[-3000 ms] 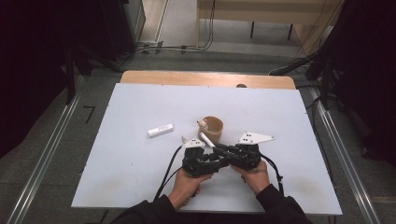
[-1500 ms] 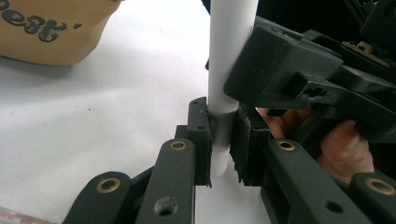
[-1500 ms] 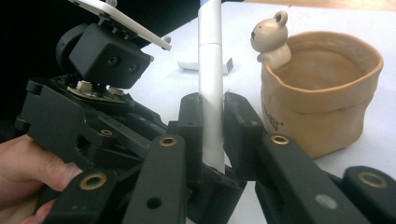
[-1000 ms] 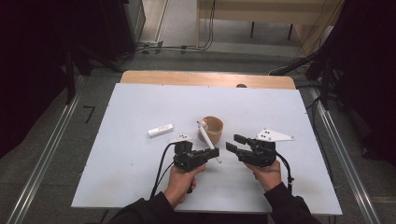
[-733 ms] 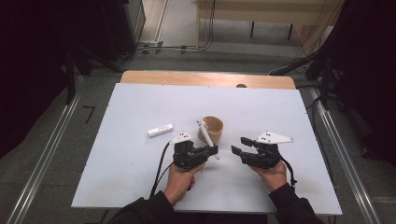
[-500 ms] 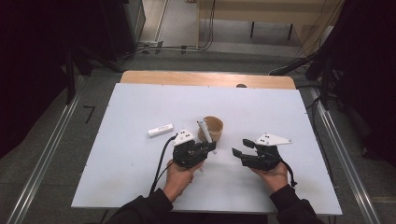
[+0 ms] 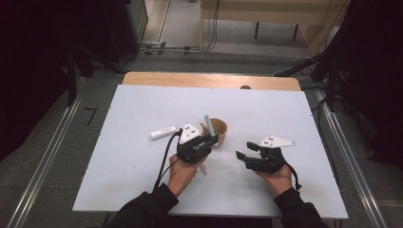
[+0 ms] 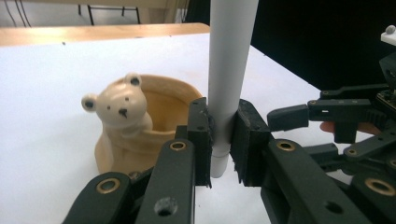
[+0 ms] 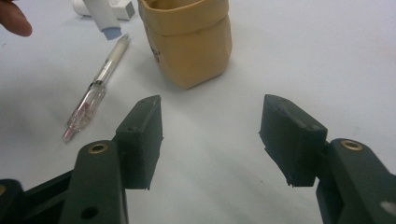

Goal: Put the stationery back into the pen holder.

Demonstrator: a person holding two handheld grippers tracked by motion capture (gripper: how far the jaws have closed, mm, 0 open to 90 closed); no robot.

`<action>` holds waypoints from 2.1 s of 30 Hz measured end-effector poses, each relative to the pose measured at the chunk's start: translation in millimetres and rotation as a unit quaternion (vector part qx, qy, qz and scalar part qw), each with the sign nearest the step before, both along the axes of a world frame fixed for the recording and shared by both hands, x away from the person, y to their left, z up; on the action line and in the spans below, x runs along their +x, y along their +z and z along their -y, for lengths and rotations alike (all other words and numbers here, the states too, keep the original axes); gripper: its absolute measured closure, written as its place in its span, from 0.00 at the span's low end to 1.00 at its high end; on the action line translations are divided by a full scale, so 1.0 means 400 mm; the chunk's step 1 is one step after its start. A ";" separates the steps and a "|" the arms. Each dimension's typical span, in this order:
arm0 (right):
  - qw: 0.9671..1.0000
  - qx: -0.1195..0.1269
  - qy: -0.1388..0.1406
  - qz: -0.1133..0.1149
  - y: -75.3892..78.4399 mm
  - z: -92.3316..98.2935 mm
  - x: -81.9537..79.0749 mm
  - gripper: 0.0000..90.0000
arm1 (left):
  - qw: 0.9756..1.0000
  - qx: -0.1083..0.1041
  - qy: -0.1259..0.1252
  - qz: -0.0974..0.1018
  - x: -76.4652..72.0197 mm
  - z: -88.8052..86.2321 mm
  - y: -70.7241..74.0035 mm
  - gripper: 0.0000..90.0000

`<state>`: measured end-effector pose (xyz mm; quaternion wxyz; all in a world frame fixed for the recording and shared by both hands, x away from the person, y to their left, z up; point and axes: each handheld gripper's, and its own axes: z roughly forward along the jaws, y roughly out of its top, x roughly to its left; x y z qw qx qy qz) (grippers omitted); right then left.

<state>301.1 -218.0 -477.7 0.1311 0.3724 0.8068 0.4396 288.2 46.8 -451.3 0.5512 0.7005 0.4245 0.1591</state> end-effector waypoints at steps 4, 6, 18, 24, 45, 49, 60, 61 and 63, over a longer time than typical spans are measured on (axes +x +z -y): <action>1.000 0.002 0.000 -0.002 0.000 -0.001 0.000 0.42 | 1.000 0.001 0.007 0.005 0.012 0.003 0.010 0.88; 1.000 0.002 0.000 0.000 0.000 -0.001 0.000 0.42 | 1.000 0.004 0.010 0.007 0.019 0.005 0.014 0.87; 1.000 0.006 0.001 -0.002 0.000 0.000 0.001 0.43 | 0.999 0.010 0.024 0.021 0.054 0.026 0.026 0.87; 1.000 0.007 0.002 -0.002 -0.001 -0.001 0.001 0.43 | 0.999 0.020 0.032 0.027 0.073 0.034 0.023 0.87; 1.000 0.010 0.005 -0.007 -0.003 0.001 0.004 0.43 | 0.998 0.047 0.039 0.001 0.143 0.055 0.003 0.86; 1.000 0.011 0.005 -0.008 -0.003 0.000 0.004 0.43 | 0.998 0.049 0.036 0.004 0.142 0.058 0.002 0.84; 1.000 0.012 0.006 -0.009 -0.004 -0.001 0.004 0.43 | 0.998 0.049 0.027 0.007 0.135 0.065 0.005 0.70; 1.000 0.012 0.006 -0.009 -0.004 -0.002 0.004 0.43 | 0.998 0.051 0.027 0.007 0.133 0.066 0.007 0.67; 1.000 0.011 0.006 -0.009 -0.004 -0.002 0.005 0.43 | 0.998 0.054 0.027 0.012 0.128 0.069 0.009 0.64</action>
